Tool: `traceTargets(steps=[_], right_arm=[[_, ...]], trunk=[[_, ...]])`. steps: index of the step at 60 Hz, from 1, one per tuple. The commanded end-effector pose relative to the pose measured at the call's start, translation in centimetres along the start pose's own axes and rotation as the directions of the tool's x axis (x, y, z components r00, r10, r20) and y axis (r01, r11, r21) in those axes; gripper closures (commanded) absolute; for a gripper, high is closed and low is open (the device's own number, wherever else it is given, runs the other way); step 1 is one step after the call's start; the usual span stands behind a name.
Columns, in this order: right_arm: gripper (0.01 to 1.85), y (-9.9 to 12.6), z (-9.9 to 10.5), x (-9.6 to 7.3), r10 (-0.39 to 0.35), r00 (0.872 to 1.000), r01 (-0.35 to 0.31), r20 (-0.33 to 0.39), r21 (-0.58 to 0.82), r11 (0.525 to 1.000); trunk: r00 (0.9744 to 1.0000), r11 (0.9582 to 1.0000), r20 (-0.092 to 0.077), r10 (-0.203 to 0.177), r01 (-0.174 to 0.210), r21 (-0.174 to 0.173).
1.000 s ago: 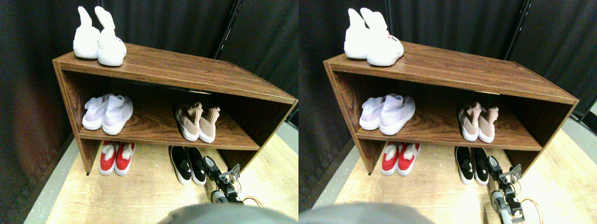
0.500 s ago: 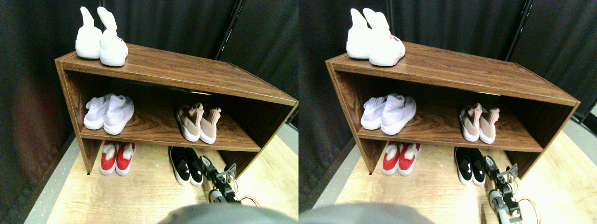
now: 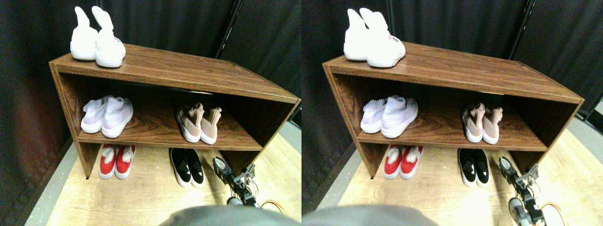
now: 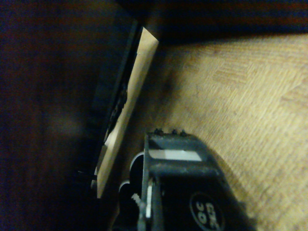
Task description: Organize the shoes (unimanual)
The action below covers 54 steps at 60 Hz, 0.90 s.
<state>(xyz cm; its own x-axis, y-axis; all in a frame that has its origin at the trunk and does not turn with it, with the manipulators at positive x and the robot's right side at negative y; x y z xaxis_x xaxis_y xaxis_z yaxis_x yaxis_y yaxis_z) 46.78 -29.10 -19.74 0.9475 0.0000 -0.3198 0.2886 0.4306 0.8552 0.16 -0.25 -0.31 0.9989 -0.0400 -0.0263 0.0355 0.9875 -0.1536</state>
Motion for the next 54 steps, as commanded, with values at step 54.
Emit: traceTargets(steps=[54], right_arm=[[1.8,9.6,-0.7,-14.2,0.452,0.889,-0.458,-0.076,-0.097,0.884]], trunk=[[0.987,0.9988,0.153,-0.049,0.047,0.013]])
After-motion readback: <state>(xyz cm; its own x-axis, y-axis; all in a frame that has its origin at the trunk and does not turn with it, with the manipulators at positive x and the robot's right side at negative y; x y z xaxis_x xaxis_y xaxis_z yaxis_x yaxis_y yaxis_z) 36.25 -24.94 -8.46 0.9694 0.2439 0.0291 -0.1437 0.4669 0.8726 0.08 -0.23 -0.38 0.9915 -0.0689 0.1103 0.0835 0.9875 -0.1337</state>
